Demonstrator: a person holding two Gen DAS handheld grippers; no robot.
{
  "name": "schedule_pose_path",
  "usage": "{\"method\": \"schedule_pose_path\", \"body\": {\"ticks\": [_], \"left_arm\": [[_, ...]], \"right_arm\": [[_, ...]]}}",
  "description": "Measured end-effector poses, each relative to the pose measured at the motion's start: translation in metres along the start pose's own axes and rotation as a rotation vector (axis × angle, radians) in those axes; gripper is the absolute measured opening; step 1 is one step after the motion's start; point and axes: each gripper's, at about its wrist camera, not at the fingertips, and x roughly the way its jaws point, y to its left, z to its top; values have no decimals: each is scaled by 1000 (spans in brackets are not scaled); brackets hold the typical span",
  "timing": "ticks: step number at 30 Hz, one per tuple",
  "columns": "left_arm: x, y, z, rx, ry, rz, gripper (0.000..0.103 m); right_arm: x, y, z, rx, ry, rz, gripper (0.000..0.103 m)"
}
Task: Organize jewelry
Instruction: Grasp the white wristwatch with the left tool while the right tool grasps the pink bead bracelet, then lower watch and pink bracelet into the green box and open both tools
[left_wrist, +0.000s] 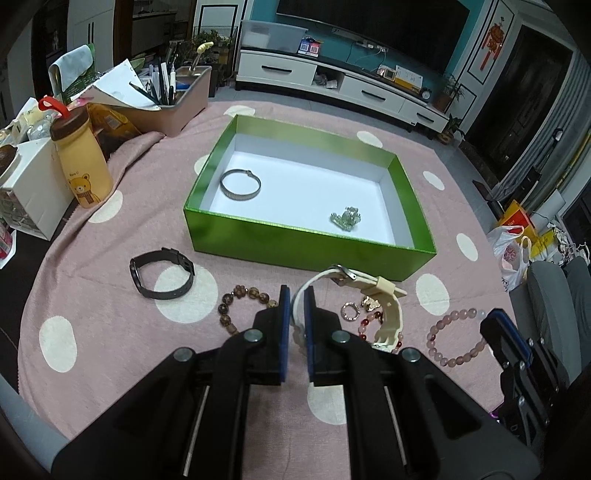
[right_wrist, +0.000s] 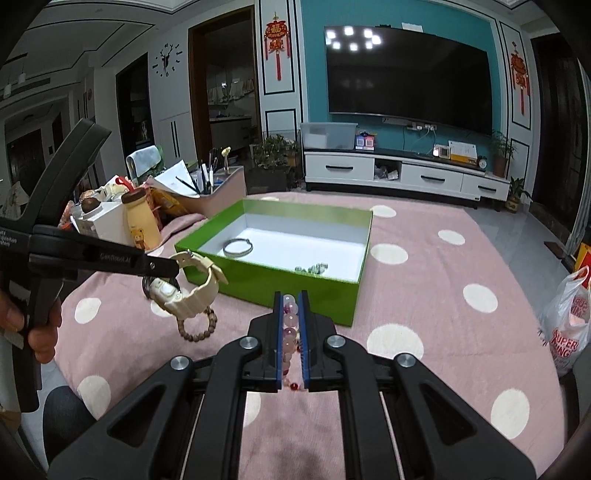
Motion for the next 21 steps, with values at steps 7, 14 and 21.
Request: {"method": "schedule_pose_path", "body": {"ticks": [7,14,21], "left_arm": [[-6,7,8,3,-22,-20,7],[-10,15,21,18,-45,-14,7],[-5,18,46,26,-66,-16,7]], "right_arm": [[2,1,18,-4,-15,-3,7],[11,3,46,-10,-30,0,7],[25,3,76,-20,-41,30,7]]}}
